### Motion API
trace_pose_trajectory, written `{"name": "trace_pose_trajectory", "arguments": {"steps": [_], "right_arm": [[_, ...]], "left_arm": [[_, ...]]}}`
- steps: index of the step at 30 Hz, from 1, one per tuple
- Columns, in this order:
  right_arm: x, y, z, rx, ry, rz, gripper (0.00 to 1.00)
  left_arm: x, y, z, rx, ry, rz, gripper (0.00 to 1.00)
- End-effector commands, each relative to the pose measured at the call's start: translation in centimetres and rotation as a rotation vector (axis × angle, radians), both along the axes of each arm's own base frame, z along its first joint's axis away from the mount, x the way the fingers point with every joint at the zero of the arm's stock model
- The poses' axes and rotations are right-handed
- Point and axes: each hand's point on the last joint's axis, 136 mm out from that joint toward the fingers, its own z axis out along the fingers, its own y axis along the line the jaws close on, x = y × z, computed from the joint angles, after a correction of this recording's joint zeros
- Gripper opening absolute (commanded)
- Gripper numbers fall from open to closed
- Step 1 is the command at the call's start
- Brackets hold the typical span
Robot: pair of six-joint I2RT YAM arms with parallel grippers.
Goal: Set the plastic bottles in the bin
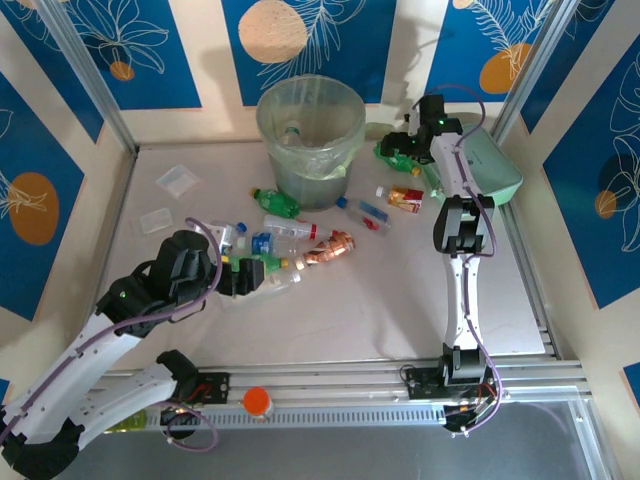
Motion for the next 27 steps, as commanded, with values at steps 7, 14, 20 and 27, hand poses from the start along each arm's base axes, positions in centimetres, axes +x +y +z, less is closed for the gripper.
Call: {"name": "trace_pose_trajectory", "arguments": {"steps": [7, 14, 20, 27], "right_arm": [[0.5, -3.0, -4.5, -0.011, 0.054, -0.019, 0.98], [-0.2, -2.1, -6.5, -0.108, 0.097, 0.022, 0.96], [0.6, -3.2, -5.4, -0.332, 0.054, -0.019, 0.95], [1.8, -3.6, -1.3, -0.461, -0.048, -0.057, 0.94]], "left_arm": [[0.3, -0.2, 1.2, -0.007, -0.003, -0.002, 0.91], [0.8, -0.8, 1.0, -0.005, 0.004, -0.011, 0.91], [0.7, -0.7, 1.2, 0.001, 0.002, -0.014, 0.91], [0.7, -0.5, 1.0, 0.012, -0.005, -0.014, 0.91]]}}
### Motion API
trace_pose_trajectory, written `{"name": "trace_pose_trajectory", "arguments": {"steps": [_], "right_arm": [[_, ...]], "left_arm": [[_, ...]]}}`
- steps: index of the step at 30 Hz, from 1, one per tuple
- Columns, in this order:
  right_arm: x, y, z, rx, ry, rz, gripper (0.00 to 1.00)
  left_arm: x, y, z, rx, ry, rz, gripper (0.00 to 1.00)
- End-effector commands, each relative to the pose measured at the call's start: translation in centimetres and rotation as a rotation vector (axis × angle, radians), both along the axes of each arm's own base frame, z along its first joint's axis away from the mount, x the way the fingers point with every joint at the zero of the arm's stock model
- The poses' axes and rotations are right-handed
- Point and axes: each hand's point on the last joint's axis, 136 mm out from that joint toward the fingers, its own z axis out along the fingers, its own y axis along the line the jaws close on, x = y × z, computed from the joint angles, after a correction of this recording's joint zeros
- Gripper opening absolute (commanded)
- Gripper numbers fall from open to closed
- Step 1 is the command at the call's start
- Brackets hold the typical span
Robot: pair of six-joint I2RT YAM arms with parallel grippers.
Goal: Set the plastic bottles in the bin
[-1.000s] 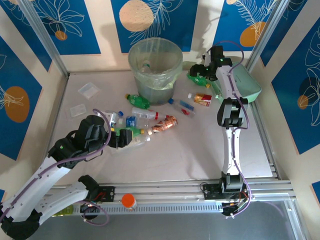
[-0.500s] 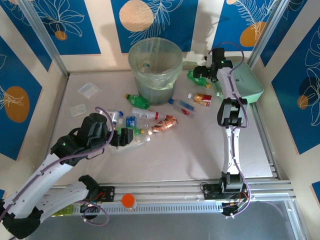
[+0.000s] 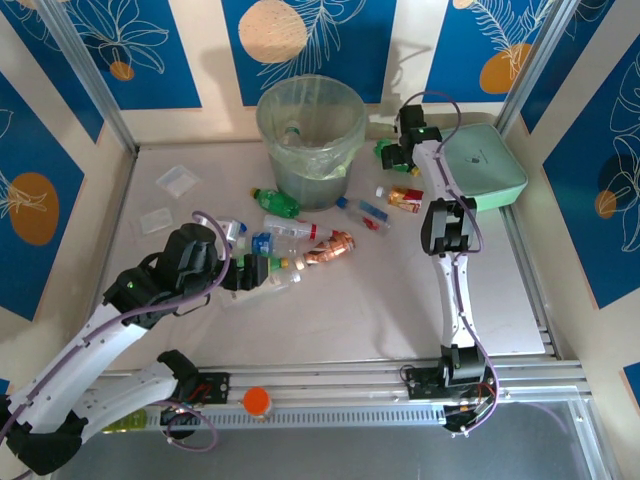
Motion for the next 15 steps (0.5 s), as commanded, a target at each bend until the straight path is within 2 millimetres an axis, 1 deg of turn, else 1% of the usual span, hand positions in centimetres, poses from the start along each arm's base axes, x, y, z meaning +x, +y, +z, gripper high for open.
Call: {"name": "trace_pose_trajectory", "arguments": {"steps": [1, 4, 7, 12, 15], "right_arm": [[0.3, -1.1, 2.8, -0.039, -0.049, -0.014, 0.94], [0.0, 0.7, 2.4, 0.092, -0.027, 0.047, 0.93], [-0.5, 1.5, 1.0, 0.153, 0.014, 0.081, 0.93], [-1.2, 1.9, -1.4, 0.196, 0.076, 0.098, 0.93], [-1.5, 2.4, -2.0, 0.196, 0.091, 0.112, 0.90]], "left_arm": [[-0.1, 0.1, 1.1, -0.006, -0.029, -0.013, 0.91], [-0.1, 0.1, 1.0, -0.004, -0.030, -0.018, 0.91], [-0.1, 0.1, 1.1, -0.001, -0.037, -0.022, 0.91], [-0.2, -0.1, 1.2, -0.006, -0.033, -0.031, 0.91], [-0.3, 0.0, 1.2, -0.009, -0.031, -0.031, 0.91]]}}
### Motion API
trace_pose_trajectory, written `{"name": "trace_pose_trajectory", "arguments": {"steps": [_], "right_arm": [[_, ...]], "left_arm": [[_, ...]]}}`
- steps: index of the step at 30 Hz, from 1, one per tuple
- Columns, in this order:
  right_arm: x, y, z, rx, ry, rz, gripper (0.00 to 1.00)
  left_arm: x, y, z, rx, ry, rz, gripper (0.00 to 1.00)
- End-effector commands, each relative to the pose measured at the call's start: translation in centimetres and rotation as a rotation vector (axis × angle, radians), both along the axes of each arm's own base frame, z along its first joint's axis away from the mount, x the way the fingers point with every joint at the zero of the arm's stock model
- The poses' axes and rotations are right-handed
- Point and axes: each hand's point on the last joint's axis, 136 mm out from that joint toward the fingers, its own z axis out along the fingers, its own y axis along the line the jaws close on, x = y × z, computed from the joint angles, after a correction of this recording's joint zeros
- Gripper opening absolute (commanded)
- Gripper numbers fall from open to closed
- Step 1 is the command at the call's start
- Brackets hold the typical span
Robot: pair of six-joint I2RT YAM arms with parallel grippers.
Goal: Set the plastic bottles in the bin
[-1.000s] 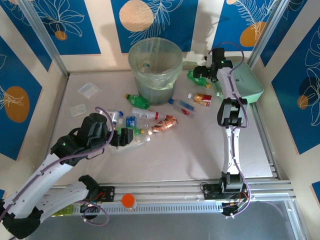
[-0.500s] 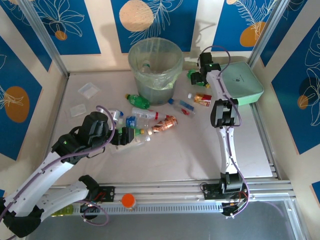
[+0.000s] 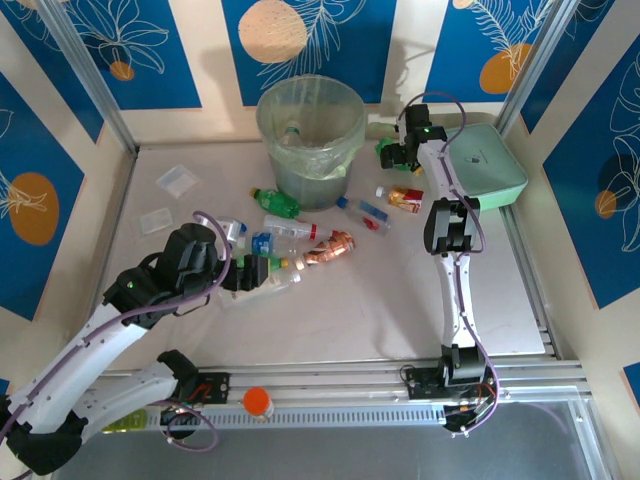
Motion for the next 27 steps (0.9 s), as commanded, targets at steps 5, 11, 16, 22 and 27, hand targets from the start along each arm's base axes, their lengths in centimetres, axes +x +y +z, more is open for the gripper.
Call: {"name": "trace_pose_trajectory", "arguments": {"steps": [5, 11, 16, 22, 27], "right_arm": [[-1.1, 1.3, -1.2, 0.029, 0.056, 0.043, 0.77], [-1.2, 1.9, -0.8, 0.051, 0.053, 0.057, 0.64], [-2.0, 3.0, -1.2, 0.080, 0.084, 0.094, 0.67], [-2.7, 2.8, -2.6, 0.058, 0.123, 0.084, 0.67], [-2.8, 2.8, -1.9, 0.042, 0.114, 0.081, 0.47]], "left_arm": [[-0.3, 0.2, 1.4, -0.028, -0.028, -0.008, 0.91], [-0.5, 0.3, 1.6, -0.030, -0.032, -0.009, 0.91], [-0.6, 0.3, 1.7, -0.034, -0.040, -0.013, 0.91], [-0.9, 0.4, 1.9, -0.042, -0.046, -0.018, 0.91], [-1.0, 0.6, 2.1, -0.046, -0.055, -0.018, 0.91]]}}
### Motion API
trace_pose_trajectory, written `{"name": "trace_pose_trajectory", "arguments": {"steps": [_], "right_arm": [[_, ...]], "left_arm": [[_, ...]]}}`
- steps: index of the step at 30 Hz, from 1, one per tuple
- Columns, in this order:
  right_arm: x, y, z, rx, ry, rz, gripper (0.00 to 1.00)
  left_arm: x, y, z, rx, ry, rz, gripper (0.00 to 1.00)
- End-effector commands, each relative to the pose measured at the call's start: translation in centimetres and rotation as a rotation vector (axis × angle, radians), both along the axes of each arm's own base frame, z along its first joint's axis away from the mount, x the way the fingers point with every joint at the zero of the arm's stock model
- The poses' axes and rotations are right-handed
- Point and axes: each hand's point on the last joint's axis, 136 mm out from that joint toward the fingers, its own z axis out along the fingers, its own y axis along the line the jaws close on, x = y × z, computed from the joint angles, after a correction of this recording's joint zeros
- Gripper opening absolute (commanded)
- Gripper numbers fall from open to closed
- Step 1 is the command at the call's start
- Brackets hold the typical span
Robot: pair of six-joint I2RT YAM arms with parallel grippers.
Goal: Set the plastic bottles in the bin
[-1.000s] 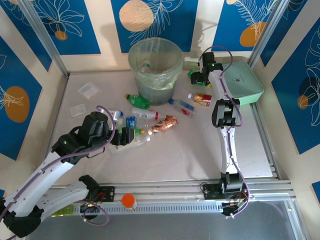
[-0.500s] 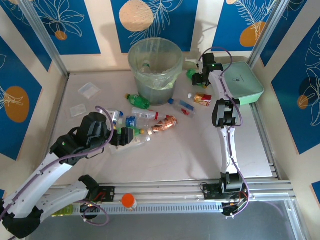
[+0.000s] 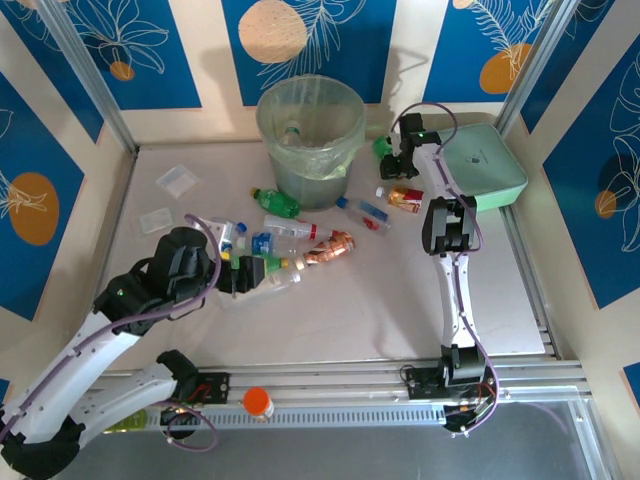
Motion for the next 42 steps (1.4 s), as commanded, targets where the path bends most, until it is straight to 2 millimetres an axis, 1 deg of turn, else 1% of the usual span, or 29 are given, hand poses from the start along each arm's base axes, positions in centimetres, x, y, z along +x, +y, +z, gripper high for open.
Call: {"name": "trace_pose_trajectory", "arguments": {"steps": [1, 6, 8, 16, 20, 23, 25, 29, 30, 33, 35, 38, 39, 41, 42], "right_arm": [[-0.4, 0.6, 1.5, -0.006, -0.010, 0.018, 0.46], [-0.8, 0.5, 2.3, -0.045, -0.016, 0.023, 0.38], [-1.0, 0.4, 3.1, -0.062, -0.022, 0.021, 0.32], [-1.7, 0.4, 7.6, -0.125, -0.094, 0.020, 0.09], [-2.8, 0.8, 10.0, -0.147, -0.120, 0.009, 0.01], [-4.1, 0.8, 12.6, -0.124, -0.147, -0.024, 0.00], [-5.2, 0.3, 14.7, -0.106, -0.171, -0.062, 0.00], [-7.7, 0.8, 18.5, -0.034, -0.238, -0.106, 0.00], [-8.5, 1.3, 19.3, -0.005, -0.258, -0.102, 0.00], [-10.7, 1.4, 20.7, 0.064, -0.293, -0.155, 0.00], [-12.5, 2.0, 21.8, 0.104, -0.335, -0.157, 0.00], [-15.9, 3.0, 24.1, 0.199, -0.411, -0.142, 0.00], [-17.2, 3.7, 24.8, 0.249, -0.432, -0.124, 0.00], [-20.0, 5.0, 25.8, 0.319, -0.464, -0.082, 0.00], [-21.6, 5.9, 26.2, 0.373, -0.473, -0.056, 0.00]], "left_arm": [[-0.4, 0.2, 0.8, -0.009, -0.015, -0.015, 0.91], [-0.6, 0.4, 1.0, -0.013, -0.028, -0.014, 0.91], [-0.6, 0.5, 1.2, -0.015, -0.036, -0.012, 0.91], [-0.9, 0.8, 1.9, -0.031, -0.066, -0.014, 0.91], [-1.0, 0.8, 2.6, -0.052, -0.085, -0.016, 0.91], [-1.1, 0.8, 3.5, -0.065, -0.096, -0.017, 0.91], [-1.2, 0.7, 4.1, -0.076, -0.103, -0.022, 0.91], [-1.4, 0.6, 4.8, -0.090, -0.106, -0.030, 0.91], [-1.4, 0.6, 4.8, -0.094, -0.100, -0.027, 0.92], [-1.6, 0.4, 4.7, -0.124, -0.089, -0.024, 0.92], [-1.6, 0.0, 5.1, -0.149, -0.092, -0.037, 0.93], [-1.4, -0.6, 5.9, -0.162, -0.099, -0.057, 0.95], [-1.2, -0.9, 6.1, -0.162, -0.099, -0.065, 0.96], [-0.8, -2.0, 6.7, -0.176, -0.093, -0.099, 0.98], [-0.5, -2.9, 7.1, -0.190, -0.084, -0.122, 1.00]]}}
